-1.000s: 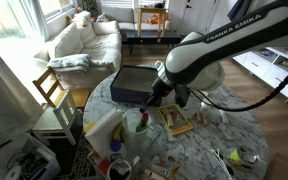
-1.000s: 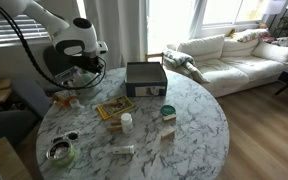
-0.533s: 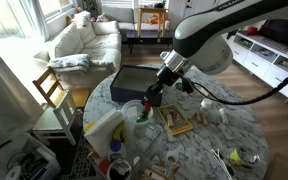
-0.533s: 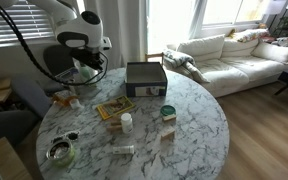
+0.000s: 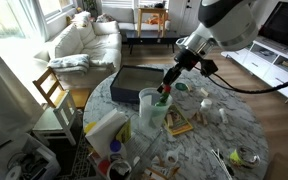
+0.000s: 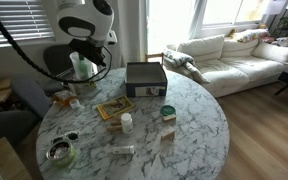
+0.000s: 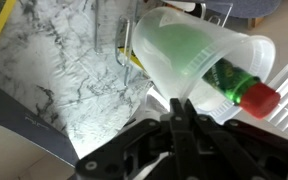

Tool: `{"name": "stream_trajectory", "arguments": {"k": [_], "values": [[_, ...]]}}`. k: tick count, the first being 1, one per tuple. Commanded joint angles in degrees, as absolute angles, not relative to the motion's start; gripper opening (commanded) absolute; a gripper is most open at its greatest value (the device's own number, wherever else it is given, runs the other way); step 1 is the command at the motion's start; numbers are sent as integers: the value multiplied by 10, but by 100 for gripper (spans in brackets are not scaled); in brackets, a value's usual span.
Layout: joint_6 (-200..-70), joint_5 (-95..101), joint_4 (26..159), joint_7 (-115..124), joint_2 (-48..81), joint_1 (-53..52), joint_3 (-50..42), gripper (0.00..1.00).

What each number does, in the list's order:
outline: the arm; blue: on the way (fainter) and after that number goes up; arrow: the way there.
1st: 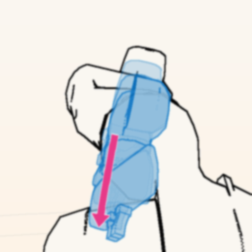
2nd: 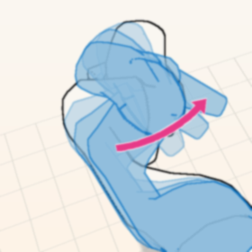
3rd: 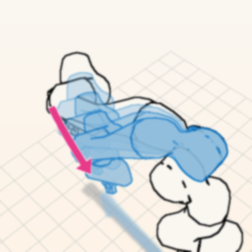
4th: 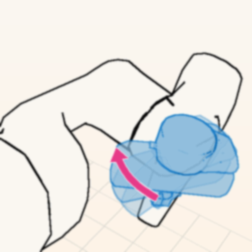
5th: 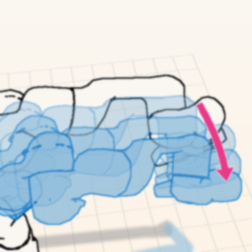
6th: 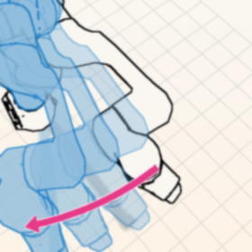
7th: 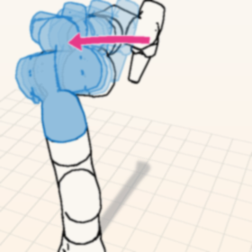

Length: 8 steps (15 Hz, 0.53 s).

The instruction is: Take the plastic cup out of the clear box then remove the green bottle from it and place the pair of sunglasses in it

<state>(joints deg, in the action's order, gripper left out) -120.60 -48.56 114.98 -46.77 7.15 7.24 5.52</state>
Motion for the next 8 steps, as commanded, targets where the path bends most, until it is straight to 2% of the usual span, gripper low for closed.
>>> {"name": "stream_trajectory", "arguments": {"k": [1, 4, 8], "values": [[-1139, -547, 1167, -510, 27, 75, 18, 1], [-1100, -562, 1172, -522, 11, 71, -7, 1], [-1056, -478, 1197, -526, -3, 67, -25, 1]]}}
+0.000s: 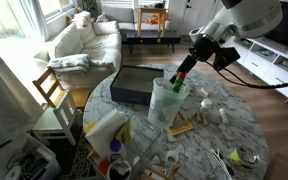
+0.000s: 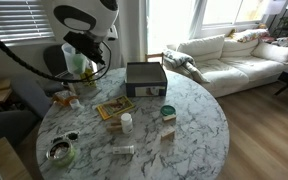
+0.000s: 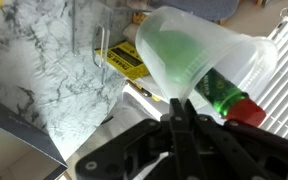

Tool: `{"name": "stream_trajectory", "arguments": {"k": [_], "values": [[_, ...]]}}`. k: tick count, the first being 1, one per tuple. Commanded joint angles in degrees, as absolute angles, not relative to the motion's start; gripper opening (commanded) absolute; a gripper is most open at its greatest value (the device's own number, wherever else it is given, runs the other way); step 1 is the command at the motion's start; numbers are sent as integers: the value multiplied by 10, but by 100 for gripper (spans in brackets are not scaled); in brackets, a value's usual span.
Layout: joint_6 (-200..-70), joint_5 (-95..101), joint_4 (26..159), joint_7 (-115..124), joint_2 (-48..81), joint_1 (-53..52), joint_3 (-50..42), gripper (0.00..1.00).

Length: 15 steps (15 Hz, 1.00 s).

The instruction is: Take the plastic cup out of the clear box then remove the green bottle from it and place the pair of sunglasses in it

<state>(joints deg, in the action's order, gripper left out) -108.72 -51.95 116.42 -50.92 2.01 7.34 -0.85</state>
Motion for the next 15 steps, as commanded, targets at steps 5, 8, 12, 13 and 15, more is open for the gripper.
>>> {"name": "stream_trajectory", "arguments": {"k": [5, 8, 12, 13, 15], "values": [[-1007, -405, 1239, -582, -30, 71, -40, 1], [-1049, -340, 1271, -558, -45, 68, -45, 1], [-1125, -320, 1326, -557, -49, 59, -41, 1], [-1145, -321, 1341, -555, -49, 56, -40, 1], [-1203, -309, 1373, -544, -49, 50, -36, 1]]}}
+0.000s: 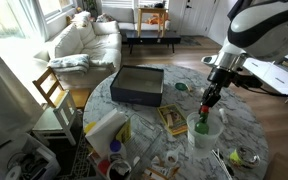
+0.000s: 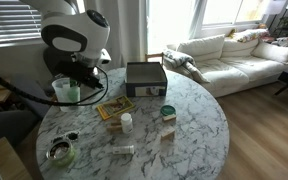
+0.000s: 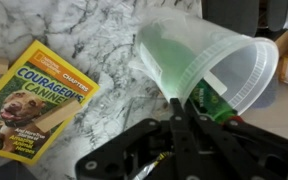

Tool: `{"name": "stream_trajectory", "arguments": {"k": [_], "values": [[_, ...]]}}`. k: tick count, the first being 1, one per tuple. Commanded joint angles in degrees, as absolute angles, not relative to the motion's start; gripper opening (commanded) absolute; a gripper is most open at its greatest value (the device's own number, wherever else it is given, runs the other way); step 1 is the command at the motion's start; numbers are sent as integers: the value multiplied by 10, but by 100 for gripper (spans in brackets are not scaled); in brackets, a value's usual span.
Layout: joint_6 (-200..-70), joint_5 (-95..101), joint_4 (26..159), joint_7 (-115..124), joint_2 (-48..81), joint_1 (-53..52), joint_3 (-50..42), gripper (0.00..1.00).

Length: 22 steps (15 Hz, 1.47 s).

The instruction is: Take the plastic cup out of the clear box then remove the green bottle from it and place the pair of sunglasses in it

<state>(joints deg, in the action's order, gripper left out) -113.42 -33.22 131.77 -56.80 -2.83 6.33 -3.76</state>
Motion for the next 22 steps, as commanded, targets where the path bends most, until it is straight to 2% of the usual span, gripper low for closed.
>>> {"name": "stream_trajectory", "arguments": {"k": [1, 8, 16, 17, 18, 20, 22], "values": [[-1231, -297, 1387, -531, -48, 47, -34, 1], [-1352, -286, 1446, -477, -46, 24, -25, 1], [-1377, -307, 1461, -500, -53, 14, -28, 1], [-1374, -298, 1463, -496, -54, 15, -29, 4], [-1373, -294, 1464, -494, -55, 16, -29, 29], [-1372, -284, 1466, -491, -57, 17, -30, 37], [-1373, -283, 1466, -493, -61, 17, -31, 52]]}}
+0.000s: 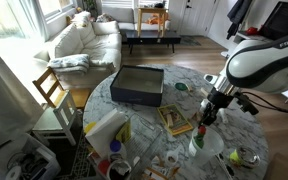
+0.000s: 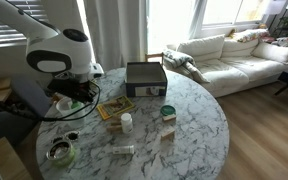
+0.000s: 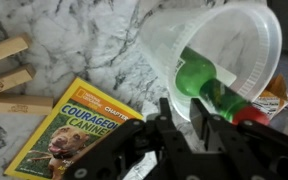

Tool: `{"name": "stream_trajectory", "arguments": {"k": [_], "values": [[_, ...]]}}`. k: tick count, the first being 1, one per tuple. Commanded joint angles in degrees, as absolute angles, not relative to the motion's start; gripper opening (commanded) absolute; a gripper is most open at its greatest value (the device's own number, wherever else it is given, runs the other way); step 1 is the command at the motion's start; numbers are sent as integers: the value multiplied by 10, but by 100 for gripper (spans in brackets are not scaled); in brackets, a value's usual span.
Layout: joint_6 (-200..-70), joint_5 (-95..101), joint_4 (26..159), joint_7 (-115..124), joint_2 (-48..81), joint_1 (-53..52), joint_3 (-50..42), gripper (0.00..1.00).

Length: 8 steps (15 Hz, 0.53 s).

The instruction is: Take the plastic cup out of the clear box then remove the green bottle from it and place the pair of sunglasses in it

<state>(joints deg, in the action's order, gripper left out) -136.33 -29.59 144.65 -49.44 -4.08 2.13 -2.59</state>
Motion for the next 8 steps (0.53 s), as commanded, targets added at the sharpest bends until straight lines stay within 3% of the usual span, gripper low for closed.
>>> {"name": "stream_trajectory", "arguments": {"k": [1, 6, 8], "values": [[-1373, -282, 1466, -492, -62, 17, -31, 59], [-1372, -274, 1460, -491, -74, 17, -35, 96], [-1365, -263, 1453, -489, -80, 18, -37, 100]]}}
